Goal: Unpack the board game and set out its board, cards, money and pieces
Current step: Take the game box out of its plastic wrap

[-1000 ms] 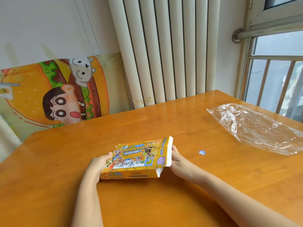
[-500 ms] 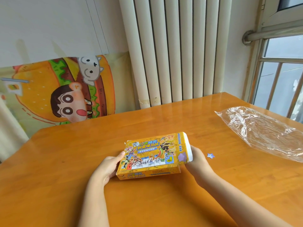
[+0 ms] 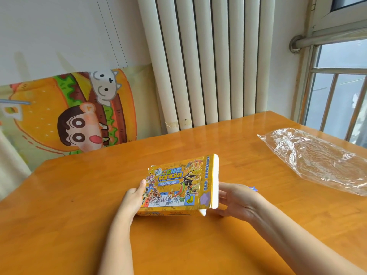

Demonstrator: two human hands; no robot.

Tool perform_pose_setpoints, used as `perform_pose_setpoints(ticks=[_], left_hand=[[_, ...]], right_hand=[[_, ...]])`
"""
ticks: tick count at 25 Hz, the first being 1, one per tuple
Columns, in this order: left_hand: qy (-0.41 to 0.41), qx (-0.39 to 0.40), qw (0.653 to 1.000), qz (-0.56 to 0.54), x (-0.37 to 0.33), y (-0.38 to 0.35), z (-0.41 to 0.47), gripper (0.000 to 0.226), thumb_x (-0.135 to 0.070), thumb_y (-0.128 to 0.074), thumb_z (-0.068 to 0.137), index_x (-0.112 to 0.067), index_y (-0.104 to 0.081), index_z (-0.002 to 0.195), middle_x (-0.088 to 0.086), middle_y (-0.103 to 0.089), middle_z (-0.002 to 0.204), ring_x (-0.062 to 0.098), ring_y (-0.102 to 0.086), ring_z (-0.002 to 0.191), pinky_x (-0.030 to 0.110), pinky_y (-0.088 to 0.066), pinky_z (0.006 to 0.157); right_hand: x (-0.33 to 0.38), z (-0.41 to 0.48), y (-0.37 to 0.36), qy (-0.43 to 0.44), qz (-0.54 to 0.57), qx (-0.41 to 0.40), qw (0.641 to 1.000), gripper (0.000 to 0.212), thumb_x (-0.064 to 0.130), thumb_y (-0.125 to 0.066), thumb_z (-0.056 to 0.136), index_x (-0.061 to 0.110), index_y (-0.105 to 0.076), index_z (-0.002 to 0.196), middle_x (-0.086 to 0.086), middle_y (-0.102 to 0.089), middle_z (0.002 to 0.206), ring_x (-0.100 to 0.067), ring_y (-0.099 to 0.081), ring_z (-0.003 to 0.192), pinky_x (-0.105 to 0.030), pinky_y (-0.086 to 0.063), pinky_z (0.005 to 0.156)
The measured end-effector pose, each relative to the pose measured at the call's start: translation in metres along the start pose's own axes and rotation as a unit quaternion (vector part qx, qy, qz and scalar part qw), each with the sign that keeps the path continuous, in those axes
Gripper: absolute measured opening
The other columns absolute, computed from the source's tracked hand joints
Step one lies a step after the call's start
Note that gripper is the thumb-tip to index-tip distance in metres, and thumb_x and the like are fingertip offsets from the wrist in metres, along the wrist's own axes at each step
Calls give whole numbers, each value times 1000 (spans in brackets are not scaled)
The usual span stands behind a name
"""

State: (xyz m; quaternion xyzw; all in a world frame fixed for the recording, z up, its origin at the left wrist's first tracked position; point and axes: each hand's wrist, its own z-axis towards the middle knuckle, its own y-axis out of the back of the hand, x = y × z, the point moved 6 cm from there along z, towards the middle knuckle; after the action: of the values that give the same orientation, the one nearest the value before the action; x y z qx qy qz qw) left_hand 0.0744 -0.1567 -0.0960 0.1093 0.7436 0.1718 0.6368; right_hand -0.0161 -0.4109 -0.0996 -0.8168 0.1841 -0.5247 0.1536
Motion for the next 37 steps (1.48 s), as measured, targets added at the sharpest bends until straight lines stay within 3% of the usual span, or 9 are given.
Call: perform_pose_setpoints(ticks=[4, 8, 14, 18, 21, 24, 27, 31, 37], left_hand=[[-25, -28, 997, 63, -4, 2, 5, 44, -42, -40, 99, -16, -31, 64, 1, -24, 64, 16, -26, 60, 32, -16, 59], [-75, -52, 991, 98, -9, 3, 8, 51, -36, -42, 99, -18, -19, 57, 0, -16, 57, 18, -15, 55, 37, -6, 56], [-40, -26, 997, 54, 5, 0, 21, 52, -50, -50, 91, -18, -25, 58, -1, -20, 60, 15, -18, 55, 34, -9, 55], [36, -5, 998, -47, 23, 11, 24, 57, -61, -57, 76, -8, -61, 96, 6, -54, 93, 27, -56, 93, 38, -39, 77], [73, -31, 992, -96, 36, 36, 25, 84, -61, -65, 69, -1, -52, 126, 19, -55, 132, 37, -52, 119, 48, -38, 103], [95, -50, 987, -116, 43, 57, 22, 88, -57, -64, 77, 1, -40, 138, 21, -44, 143, 39, -43, 129, 54, -31, 108], [99, -55, 986, -125, 40, 65, 15, 83, -54, -61, 82, 0, -37, 140, 20, -42, 144, 40, -40, 131, 53, -28, 110], [89, -53, 985, -136, 36, 71, 11, 87, -61, -61, 78, -3, -41, 139, 19, -47, 140, 39, -43, 128, 55, -30, 108], [123, -100, 967, -199, 61, 94, 14, 82, -58, -62, 80, 5, -46, 130, 22, -57, 127, 41, -52, 119, 53, -35, 106]], right_hand=[[3, -2, -4, 11, 41, 30, 999, 19, 13, -67, 73, 14, -66, 93, -6, -71, 83, -16, -62, 84, -37, -44, 78], [5, -4, -12, 32, 88, 57, 994, 27, 12, -67, 65, 10, -68, 92, -8, -71, 80, -16, -65, 73, -30, -49, 69], [-6, 3, -10, 1, 64, 56, 996, 54, 8, -68, 66, -5, -62, 119, -23, -63, 120, -34, -61, 99, -41, -50, 85], [-3, 5, -3, -8, 91, 34, 995, 27, 8, -60, 84, -3, -65, 108, -19, -71, 101, -31, -68, 92, -44, -53, 88], [12, 3, 12, -6, 150, 6, 989, 20, 11, -46, 96, 1, -59, 84, -18, -70, 77, -25, -70, 63, -33, -58, 61], [19, 0, 21, 1, 165, 14, 986, 27, 15, -45, 97, 0, -58, 78, -23, -70, 86, -30, -71, 67, -37, -58, 62], [21, -5, 21, 17, 53, 36, 998, 24, 28, -61, 87, 5, -61, 93, -22, -69, 101, -29, -71, 78, -39, -58, 68], [15, -5, 19, 31, -64, 59, 996, 67, 9, -72, 71, -2, -44, 131, -26, -68, 108, -31, -72, 81, -36, -59, 57], [20, -6, 17, 45, -57, 39, 997, 56, -5, -68, 74, 1, -48, 126, -27, -68, 104, -32, -72, 75, -34, -60, 55]])
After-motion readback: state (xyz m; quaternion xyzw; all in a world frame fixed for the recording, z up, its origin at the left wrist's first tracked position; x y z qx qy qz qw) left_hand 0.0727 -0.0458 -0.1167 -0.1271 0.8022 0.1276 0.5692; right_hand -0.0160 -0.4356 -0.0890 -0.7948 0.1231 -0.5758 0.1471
